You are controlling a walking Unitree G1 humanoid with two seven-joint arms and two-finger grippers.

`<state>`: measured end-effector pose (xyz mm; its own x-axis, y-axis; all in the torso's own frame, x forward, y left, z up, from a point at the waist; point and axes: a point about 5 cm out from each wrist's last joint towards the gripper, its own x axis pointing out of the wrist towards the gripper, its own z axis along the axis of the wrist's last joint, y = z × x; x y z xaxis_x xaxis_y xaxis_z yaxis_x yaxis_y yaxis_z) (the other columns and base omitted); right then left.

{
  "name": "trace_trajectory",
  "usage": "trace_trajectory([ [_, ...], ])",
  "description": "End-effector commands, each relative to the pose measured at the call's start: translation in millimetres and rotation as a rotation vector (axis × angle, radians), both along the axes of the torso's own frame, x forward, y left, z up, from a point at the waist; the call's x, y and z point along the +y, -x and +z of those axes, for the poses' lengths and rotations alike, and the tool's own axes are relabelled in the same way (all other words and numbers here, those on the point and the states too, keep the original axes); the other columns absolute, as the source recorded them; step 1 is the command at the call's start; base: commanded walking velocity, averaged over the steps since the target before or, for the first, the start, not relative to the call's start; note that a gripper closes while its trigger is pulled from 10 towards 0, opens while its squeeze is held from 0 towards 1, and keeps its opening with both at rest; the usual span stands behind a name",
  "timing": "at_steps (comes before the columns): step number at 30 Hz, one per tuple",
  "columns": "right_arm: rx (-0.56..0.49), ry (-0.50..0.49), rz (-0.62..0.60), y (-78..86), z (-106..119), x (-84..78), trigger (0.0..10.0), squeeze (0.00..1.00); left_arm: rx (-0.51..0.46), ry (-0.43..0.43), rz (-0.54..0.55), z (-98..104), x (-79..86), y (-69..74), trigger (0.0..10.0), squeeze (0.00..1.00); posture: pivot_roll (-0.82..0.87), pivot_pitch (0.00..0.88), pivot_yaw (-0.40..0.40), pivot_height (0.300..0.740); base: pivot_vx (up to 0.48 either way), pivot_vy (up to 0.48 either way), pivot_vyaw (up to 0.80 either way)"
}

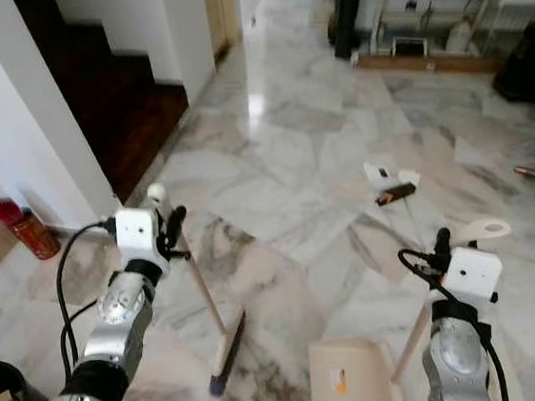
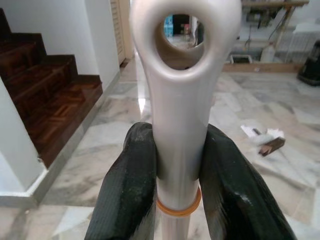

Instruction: Sweep floor

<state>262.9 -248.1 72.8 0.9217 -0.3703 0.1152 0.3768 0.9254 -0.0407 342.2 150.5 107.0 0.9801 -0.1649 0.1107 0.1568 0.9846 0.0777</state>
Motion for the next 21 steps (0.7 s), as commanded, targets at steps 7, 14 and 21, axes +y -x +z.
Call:
trace_trajectory([
  [7, -0.027, 0.008, 0.006, 2.9, 10, -12.5, 10.0, 0.00, -0.052, -0.001, -0.004, 8, -2.6, -1.2, 10.0, 0.00, 0.06, 0.000, -0.003, 0.740, 0.296, 0.000, 0.00],
  [14, -0.039, -0.021, -0.010, 2.0, 9, -3.5, 10.0, 0.00, -0.053, 0.000, -0.014, 9, -5.9, -1.6, 10.0, 0.00, 0.06, 0.000, -0.001, 0.740, 0.297, 0.000, 0.00],
  [21, -0.043, -0.021, 0.007, -0.5, 10, -0.5, 10.0, 0.00, -0.059, -0.002, -0.012, 10, -4.9, -1.6, 10.0, 0.00, 0.06, 0.000, -0.007, 0.740, 0.296, 0.000, 0.00],
])
